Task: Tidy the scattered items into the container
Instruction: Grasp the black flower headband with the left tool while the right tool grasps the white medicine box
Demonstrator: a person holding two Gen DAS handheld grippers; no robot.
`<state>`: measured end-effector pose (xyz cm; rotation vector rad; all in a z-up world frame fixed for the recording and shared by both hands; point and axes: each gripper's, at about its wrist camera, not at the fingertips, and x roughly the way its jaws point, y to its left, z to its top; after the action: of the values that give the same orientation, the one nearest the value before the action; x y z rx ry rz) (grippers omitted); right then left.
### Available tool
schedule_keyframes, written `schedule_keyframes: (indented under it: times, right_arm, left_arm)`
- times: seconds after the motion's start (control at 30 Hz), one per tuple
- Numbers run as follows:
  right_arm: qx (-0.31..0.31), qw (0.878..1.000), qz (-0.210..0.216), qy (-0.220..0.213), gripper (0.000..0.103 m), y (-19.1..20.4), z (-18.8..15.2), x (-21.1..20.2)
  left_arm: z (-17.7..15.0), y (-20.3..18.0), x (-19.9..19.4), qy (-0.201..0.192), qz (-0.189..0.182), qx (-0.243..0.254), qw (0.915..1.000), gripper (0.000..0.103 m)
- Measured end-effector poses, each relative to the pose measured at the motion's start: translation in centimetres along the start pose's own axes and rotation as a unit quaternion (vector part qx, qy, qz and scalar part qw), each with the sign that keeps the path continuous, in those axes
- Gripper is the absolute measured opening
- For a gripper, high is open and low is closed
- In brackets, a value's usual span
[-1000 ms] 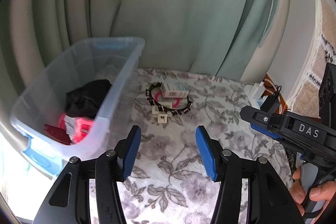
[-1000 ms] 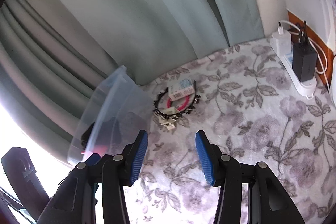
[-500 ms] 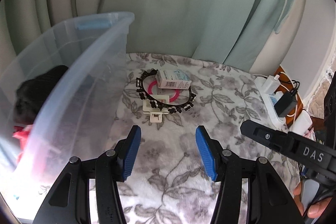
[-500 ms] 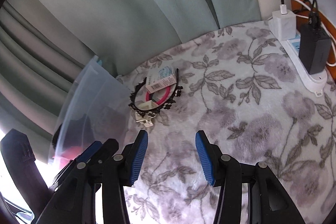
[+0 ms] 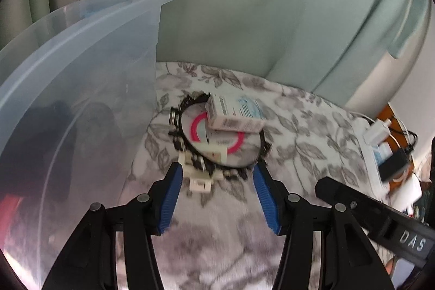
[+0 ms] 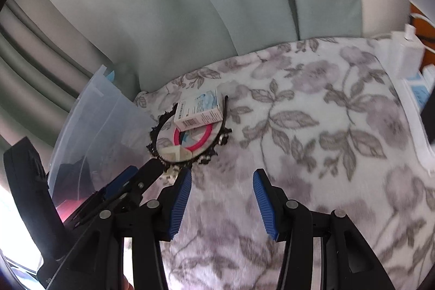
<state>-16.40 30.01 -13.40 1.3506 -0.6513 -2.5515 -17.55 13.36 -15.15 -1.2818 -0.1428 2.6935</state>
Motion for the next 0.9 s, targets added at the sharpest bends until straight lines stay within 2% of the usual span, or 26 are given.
schedule_keyframes:
  times: [0.13,0.37,0.5,0.63,0.9]
  right_arm:
    - [-0.023,1.0,-0.001,-0.001,0.051,0.8,1.3,1.3]
    - [-0.043,0.999,-0.003,-0.001,0.06,1.2,3.2,3.9]
    - [-0.063,0.998,0.007,0.002,0.066,1.8,4.5,5.4]
    - [-0.089,0.996,0.018,0.013,0.069,2.9,5.7,7.3]
    - [-0.14,0.989,0.018,0.041,0.073,5.1,7.1,10.3]
  left_arm:
    - [0.7,-0.2,1.6,-0.001,0.038,-0.001,0.9993,0.055]
    - [1.1,0.2,3.7,-0.009,0.069,-0.012,0.9975,0.055]
    - [0.9,0.6,4.1,-0.013,0.062,-0.016,0.9979,0.055]
    - [0.7,1.0,4.1,-0.018,0.051,-0.021,0.9983,0.043]
    - [0.0,1.2,3.9,-0.025,0.043,-0.024,0.9985,0.042]
